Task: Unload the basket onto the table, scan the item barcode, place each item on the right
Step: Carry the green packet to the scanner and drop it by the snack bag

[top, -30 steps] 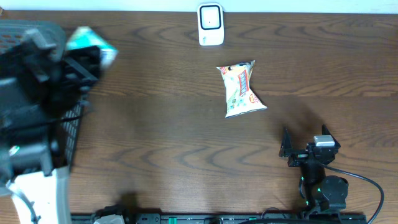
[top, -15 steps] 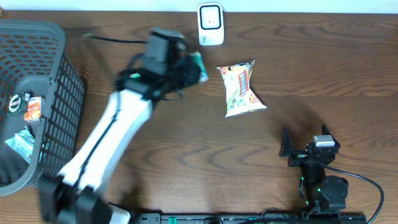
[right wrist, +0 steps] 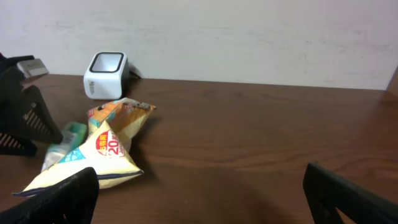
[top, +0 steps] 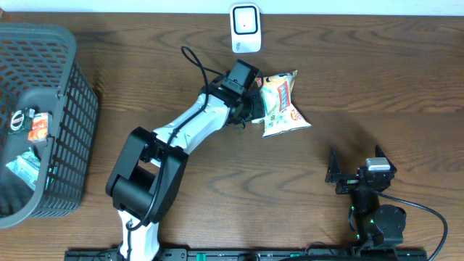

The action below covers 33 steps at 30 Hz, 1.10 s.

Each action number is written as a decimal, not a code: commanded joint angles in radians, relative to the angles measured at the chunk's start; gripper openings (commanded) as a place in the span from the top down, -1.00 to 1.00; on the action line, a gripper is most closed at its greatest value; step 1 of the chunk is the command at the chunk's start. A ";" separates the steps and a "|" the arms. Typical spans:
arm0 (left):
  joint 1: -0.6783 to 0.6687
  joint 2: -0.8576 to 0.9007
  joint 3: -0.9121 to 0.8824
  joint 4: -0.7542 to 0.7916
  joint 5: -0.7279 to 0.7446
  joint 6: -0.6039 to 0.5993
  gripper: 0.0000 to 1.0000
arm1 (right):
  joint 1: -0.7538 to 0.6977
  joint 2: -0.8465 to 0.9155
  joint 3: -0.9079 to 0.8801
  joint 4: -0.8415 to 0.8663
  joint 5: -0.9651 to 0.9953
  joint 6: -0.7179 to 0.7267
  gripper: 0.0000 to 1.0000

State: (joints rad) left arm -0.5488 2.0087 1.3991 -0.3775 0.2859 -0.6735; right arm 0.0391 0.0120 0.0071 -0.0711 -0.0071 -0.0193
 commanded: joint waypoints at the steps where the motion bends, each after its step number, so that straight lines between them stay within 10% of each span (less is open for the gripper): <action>1: 0.000 -0.021 0.013 0.012 0.039 -0.002 0.07 | 0.008 -0.006 -0.002 -0.005 -0.003 -0.012 -0.99; 14: 0.310 -0.507 0.083 -0.060 0.108 0.188 -0.01 | 0.008 -0.006 -0.002 -0.005 -0.003 -0.012 -0.98; 25: 0.845 -0.796 0.082 -0.391 -0.562 0.232 -0.43 | 0.008 -0.006 -0.002 -0.005 -0.003 -0.012 -0.99; 33: 1.123 -0.682 0.077 -0.517 -0.640 0.227 -0.30 | 0.008 -0.006 -0.002 -0.005 -0.003 -0.012 -0.99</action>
State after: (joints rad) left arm 0.5087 1.2659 1.4864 -0.8581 -0.2794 -0.4622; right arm 0.0391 0.0120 0.0071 -0.0711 -0.0071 -0.0193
